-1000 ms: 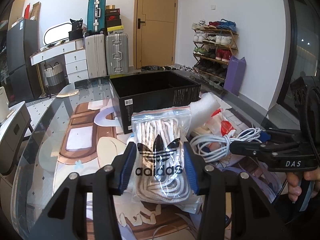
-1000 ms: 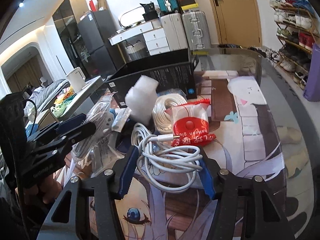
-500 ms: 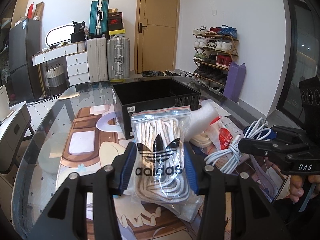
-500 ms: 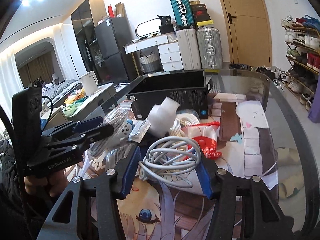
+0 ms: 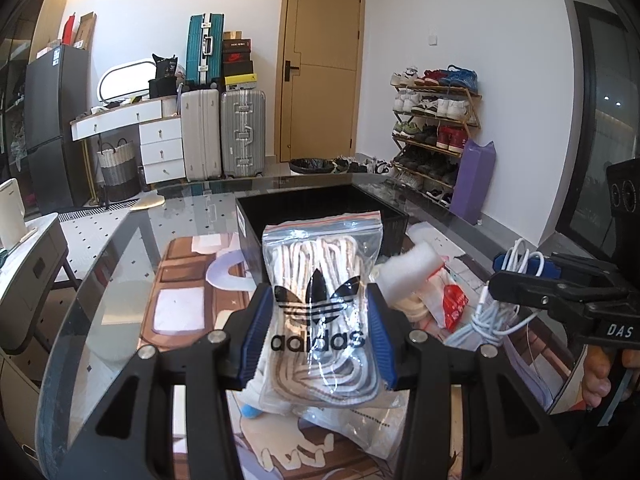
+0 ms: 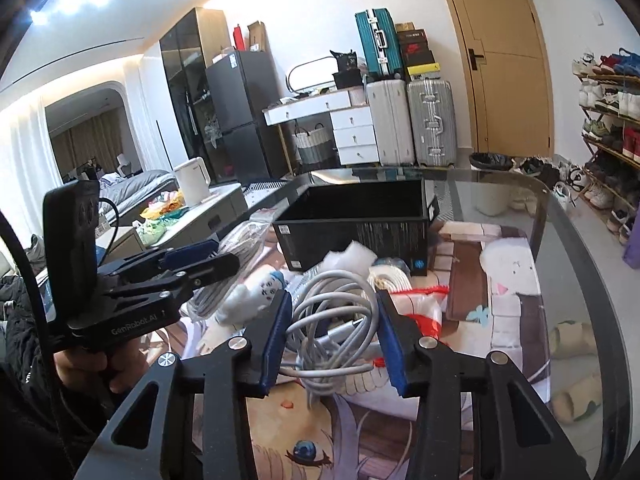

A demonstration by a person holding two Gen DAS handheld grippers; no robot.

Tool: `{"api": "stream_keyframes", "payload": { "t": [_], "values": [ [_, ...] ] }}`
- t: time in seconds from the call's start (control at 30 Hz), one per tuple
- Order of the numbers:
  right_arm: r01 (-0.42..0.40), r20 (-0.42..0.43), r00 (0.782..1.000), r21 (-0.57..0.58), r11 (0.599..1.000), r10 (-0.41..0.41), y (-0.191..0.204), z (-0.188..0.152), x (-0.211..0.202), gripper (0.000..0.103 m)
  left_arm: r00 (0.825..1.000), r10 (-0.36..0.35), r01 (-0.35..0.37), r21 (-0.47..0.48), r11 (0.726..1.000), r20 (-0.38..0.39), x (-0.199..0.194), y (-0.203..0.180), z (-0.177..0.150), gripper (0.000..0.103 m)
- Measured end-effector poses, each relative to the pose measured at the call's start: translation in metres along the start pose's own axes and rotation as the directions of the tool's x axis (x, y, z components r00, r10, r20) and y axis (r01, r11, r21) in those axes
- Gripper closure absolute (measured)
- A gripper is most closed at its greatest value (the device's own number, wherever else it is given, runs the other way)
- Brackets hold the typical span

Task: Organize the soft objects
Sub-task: 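Carry lace bag and cable into the black box and release both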

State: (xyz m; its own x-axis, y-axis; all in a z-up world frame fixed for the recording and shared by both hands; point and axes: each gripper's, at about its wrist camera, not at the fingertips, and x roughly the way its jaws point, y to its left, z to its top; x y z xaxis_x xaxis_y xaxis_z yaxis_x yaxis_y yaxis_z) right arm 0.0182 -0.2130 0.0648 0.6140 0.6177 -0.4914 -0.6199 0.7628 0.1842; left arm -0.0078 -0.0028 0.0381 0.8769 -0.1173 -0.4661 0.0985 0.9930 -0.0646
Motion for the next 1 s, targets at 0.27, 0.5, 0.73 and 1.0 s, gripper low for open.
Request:
{"api": "stream_keyframes", "payload": {
  "t": [0.27,0.5,0.73,1.0],
  "values": [
    [-0.016,0.062,0.998,-0.019,1.0,0.017,0.004,0.019,-0.011,0.061,0.999,0.012,-0.013,0.005,1.0,0.042,-0.002,0.003,0.011,0.058],
    [-0.025,0.136,0.99,-0.026,0.999,0.028,0.004,0.044,-0.017,0.061,0.996,0.02,-0.021,0.005,1.0,0.09,-0.003,0.006,0.026,0.058],
    [-0.021,0.205,0.978,-0.029,0.999,0.027,-0.002,0.072,-0.016,0.061,0.992,0.033,-0.033,-0.005,0.999,0.12,0.004,0.01,0.04,0.058],
    [-0.014,0.266,0.964,-0.027,1.0,0.02,-0.008,0.1,-0.005,0.061,0.99,0.056,-0.053,-0.028,0.998,0.128,0.027,0.017,0.053,0.057]
  ]
}}
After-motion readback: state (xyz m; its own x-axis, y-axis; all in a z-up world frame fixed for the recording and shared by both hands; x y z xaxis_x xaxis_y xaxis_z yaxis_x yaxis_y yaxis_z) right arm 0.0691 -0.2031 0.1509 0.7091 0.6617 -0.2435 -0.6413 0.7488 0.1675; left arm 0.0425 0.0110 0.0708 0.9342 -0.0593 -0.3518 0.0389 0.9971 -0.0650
